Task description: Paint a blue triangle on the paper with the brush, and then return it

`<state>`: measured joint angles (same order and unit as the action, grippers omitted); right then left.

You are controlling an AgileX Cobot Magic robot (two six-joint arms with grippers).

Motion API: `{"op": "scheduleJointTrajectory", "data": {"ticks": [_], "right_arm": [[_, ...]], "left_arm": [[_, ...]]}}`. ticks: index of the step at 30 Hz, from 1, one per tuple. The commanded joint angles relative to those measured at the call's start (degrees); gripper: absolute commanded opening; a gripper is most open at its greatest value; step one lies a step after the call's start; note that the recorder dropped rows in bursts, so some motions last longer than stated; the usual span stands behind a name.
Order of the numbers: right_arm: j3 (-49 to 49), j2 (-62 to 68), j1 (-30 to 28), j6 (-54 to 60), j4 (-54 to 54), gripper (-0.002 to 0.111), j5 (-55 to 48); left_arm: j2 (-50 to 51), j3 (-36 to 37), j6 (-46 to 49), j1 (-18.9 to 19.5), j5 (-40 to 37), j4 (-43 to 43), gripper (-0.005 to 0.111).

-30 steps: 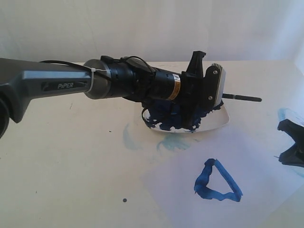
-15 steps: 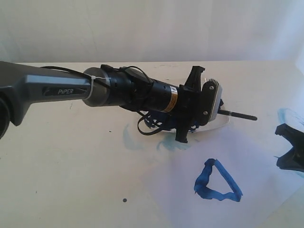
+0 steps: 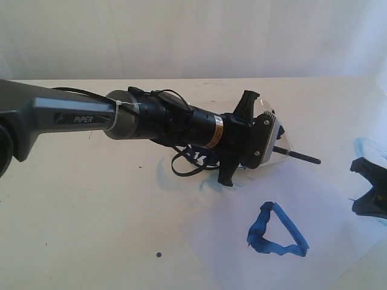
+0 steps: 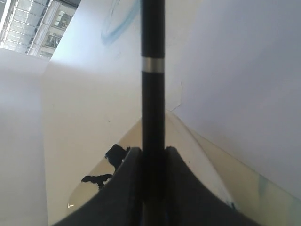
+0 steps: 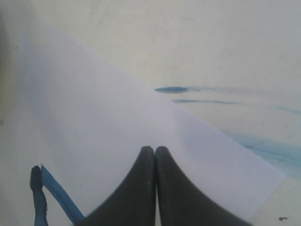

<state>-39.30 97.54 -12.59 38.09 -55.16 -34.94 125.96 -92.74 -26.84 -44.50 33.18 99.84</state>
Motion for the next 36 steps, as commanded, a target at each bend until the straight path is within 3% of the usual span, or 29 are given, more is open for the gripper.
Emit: {"op": "scheduleJointTrajectory", "data": {"ticks": [1, 16, 23, 36], "right_arm": [[0.11, 0.02, 0.11, 0.81, -0.09, 0.0, -0.14], [0.11, 0.02, 0.11, 0.92, -0.25, 0.0, -0.8], [0.11, 0.02, 0.11, 0.92, -0.31, 0.0, -1.49], [0.11, 0.02, 0.11, 0.92, -0.75, 0.0, -2.09]], "left_arm": [[0.89, 0.14, 0.05, -0.25, -0.41, 0.11, 0.0], [1.41, 0.14, -1.0, -0.25, -0.26, 0.11, 0.0], [1.41, 0.14, -2.05, -0.25, -0.13, 0.11, 0.022], [3.37, 0.14, -3.04, -0.25, -0.25, 0.11, 0.023]]}}
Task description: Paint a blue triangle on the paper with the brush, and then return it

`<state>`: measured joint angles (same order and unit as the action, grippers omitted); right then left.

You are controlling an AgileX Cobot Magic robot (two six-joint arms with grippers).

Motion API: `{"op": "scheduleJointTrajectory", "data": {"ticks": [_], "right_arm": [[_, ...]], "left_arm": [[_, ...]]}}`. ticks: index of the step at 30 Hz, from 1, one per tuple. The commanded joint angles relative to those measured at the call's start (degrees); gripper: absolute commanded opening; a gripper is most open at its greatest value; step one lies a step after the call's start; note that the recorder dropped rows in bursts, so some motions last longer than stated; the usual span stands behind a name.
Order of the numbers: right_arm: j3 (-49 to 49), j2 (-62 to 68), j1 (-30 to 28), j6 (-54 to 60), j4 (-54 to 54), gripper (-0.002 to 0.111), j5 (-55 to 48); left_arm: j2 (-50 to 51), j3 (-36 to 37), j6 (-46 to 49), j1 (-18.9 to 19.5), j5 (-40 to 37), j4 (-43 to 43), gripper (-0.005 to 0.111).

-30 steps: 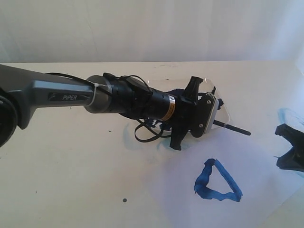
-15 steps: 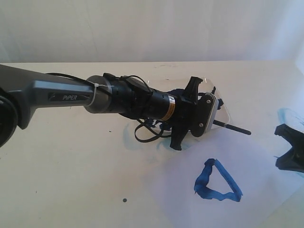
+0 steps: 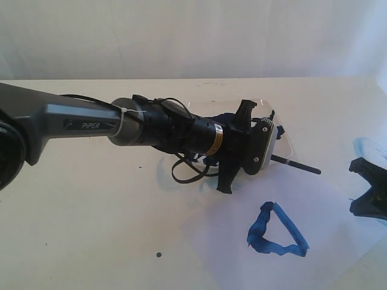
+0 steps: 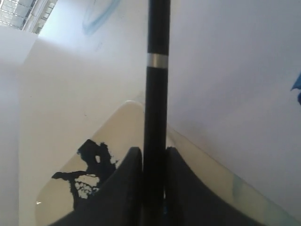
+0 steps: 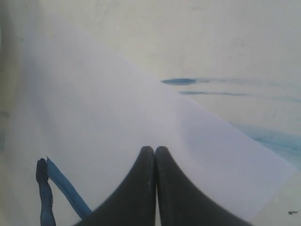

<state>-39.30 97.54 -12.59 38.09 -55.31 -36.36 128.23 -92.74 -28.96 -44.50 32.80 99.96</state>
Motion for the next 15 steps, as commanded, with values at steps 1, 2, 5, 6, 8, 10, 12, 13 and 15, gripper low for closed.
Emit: {"op": "scheduleJointTrajectory", "data": {"ticks": [1, 2, 5, 6, 8, 10, 12, 13, 15], "right_arm": [[0.11, 0.02, 0.11, 0.92, -0.6, 0.0, -0.66], [0.11, 0.02, 0.11, 0.92, -0.6, 0.0, -0.66], [0.11, 0.02, 0.11, 0.92, -0.6, 0.0, -0.66], [0.11, 0.02, 0.11, 1.05, -0.6, 0.0, -0.61], [0.11, 0.02, 0.11, 1.18, -0.6, 0.0, -0.61], [0.11, 0.02, 0.11, 1.16, -0.6, 0.0, -0.72], [0.11, 0.02, 0.11, 1.16, -0.6, 0.0, -0.72], [0.11, 0.02, 0.11, 1.16, -0.6, 0.0, -0.72], [0.11, 0.02, 0.11, 1.3, -0.6, 0.0, -0.71]], "left_arm": [[1.2, 0.14, -0.92, -0.25, 0.12, -0.02, 0.023], [1.33, 0.14, -0.92, -0.25, 0.0, -0.02, 0.023], [1.39, 0.14, -0.92, -0.25, 0.0, -0.02, 0.023], [1.37, 0.14, -0.92, -0.25, -0.1, -0.02, 0.023], [1.37, 0.14, -0.92, -0.25, -0.1, -0.02, 0.023], [1.37, 0.14, -0.92, -0.25, -0.74, -0.02, 0.023], [1.37, 0.14, -0.92, -0.25, -1.47, -0.02, 0.023], [1.37, 0.14, -0.92, -0.25, -1.6, -0.02, 0.023], [1.37, 0.14, -0.92, -0.25, -1.6, -0.02, 0.023]]}}
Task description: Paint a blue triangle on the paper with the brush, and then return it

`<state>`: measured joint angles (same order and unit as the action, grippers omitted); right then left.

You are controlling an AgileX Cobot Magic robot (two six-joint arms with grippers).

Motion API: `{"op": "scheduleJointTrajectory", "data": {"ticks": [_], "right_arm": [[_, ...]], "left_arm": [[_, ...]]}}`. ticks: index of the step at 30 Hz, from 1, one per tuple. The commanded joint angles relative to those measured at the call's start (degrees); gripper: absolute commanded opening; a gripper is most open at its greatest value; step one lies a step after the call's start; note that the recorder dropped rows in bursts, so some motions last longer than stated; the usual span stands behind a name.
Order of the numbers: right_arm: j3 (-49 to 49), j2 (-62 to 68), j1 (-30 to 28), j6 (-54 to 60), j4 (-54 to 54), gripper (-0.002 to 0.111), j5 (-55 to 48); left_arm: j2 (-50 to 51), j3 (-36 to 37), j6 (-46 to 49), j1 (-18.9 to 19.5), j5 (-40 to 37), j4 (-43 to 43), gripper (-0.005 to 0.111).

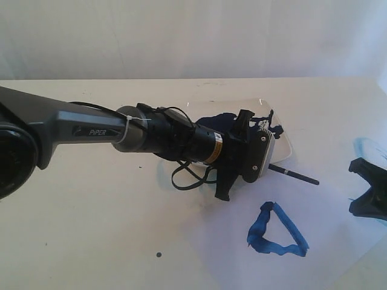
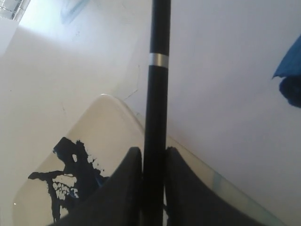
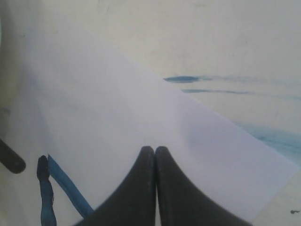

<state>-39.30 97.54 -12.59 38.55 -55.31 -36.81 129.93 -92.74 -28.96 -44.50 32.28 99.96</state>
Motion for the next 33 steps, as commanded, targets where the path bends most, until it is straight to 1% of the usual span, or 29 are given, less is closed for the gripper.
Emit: {"op": "scheduleJointTrajectory", "data": {"ticks": [1, 14, 16, 20, 23, 33], "right_arm": [[0.11, 0.02, 0.11, 0.84, -0.6, 0.0, -0.27], [0.11, 0.02, 0.11, 0.83, -0.49, 0.0, -0.51], [0.11, 0.02, 0.11, 0.83, -0.49, 0.0, -0.51], [0.11, 0.02, 0.11, 0.95, -0.4, 0.0, -0.51], [0.11, 0.02, 0.11, 1.29, -0.4, 0.0, -0.51], [0.11, 0.02, 0.11, 1.34, -0.4, 0.0, -0.51]], "left_arm": [[-0.34, 0.14, -0.92, -0.25, -1.08, -0.02, 0.023], [-0.34, 0.14, -0.81, -0.25, -0.97, -0.02, 0.023], [-0.34, 0.14, -0.81, -0.25, -0.87, -0.02, 0.026], [-0.34, 0.14, -0.81, -0.25, -0.87, -0.02, 0.04], [-0.34, 0.14, -0.81, -0.25, -0.98, -0.02, 0.046], [-2.05, 0.14, -0.98, -0.25, -0.97, -0.02, 0.046]]}}
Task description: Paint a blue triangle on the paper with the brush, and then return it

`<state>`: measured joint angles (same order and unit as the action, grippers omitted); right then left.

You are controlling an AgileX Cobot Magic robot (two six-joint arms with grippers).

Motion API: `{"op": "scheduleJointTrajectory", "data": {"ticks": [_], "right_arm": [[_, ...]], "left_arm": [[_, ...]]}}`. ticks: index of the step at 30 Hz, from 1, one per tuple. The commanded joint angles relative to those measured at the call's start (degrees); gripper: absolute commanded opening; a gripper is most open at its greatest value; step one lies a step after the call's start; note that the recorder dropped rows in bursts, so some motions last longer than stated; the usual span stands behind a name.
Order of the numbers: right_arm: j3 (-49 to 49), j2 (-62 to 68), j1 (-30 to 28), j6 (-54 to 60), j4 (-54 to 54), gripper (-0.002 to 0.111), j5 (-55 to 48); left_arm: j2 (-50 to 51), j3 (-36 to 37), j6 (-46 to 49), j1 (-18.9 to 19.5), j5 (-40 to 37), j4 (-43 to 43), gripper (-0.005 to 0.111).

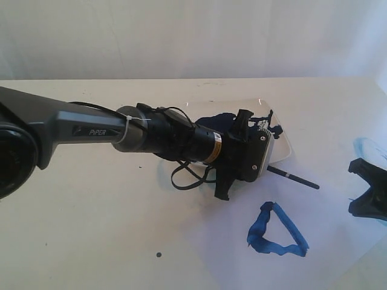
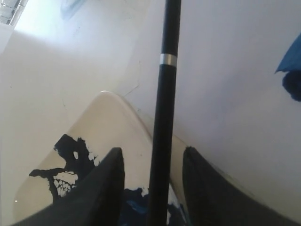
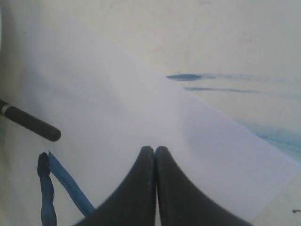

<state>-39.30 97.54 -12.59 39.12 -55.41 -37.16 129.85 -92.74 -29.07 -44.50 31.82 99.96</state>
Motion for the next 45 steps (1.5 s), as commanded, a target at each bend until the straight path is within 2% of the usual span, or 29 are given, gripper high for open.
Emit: {"op": "scheduleJointTrajectory", "data": {"ticks": [1, 10, 14, 22, 26, 33, 34, 37, 40, 43, 45], "right_arm": [[0.11, 0.02, 0.11, 0.77, -0.29, 0.0, -0.16], [0.11, 0.02, 0.11, 0.93, -0.29, 0.0, -0.16], [0.11, 0.02, 0.11, 1.21, -0.29, 0.0, -0.16], [0.11, 0.02, 0.11, 1.55, -0.06, 0.0, -0.06], [0.11, 0.02, 0.11, 1.55, -0.06, 0.0, -0.53], [0.11, 0.02, 0.11, 1.64, -0.06, 0.0, -0.95], [0.11, 0.02, 0.11, 1.64, -0.06, 0.0, -1.06], [0.11, 0.02, 0.11, 1.64, -0.06, 0.0, -1.06], [0.11, 0.02, 0.11, 1.77, -0.06, 0.0, -1.7], [0.11, 0.02, 0.11, 1.77, -0.06, 0.0, -2.11], [0.11, -0.08, 0.11, 1.77, -0.06, 0.0, -1.99]], "left_arm": [[-2.63, 0.14, -0.99, -0.25, -0.5, -0.02, 0.046], [-6.63, 0.14, -10.42, -0.25, 0.28, -0.02, 0.046], [-8.99, 0.14, -14.89, -0.25, 4.03, -0.02, 0.046], [-15.61, 0.14, -38.23, 0.79, 6.27, -0.02, 0.045], [-19.16, 0.14, -48.2, 4.42, 11.83, -0.02, 0.037], [-22.85, 0.14, -60.31, 16.33, 36.72, -0.02, 0.0], [-22.85, 0.14, -61.32, 17.91, 38.15, -0.02, 0.0], [-23.28, 1.52, -66.5, 22.69, 38.15, -0.02, 0.0], [-24.95, 6.26, -65.49, 26.64, 38.15, -0.02, 0.0], [-27.64, 11.82, -62.61, 27.88, 38.15, -0.02, 0.0], [-30.41, 16.09, -60.24, 27.87, 32.63, -0.02, 0.0]]}}
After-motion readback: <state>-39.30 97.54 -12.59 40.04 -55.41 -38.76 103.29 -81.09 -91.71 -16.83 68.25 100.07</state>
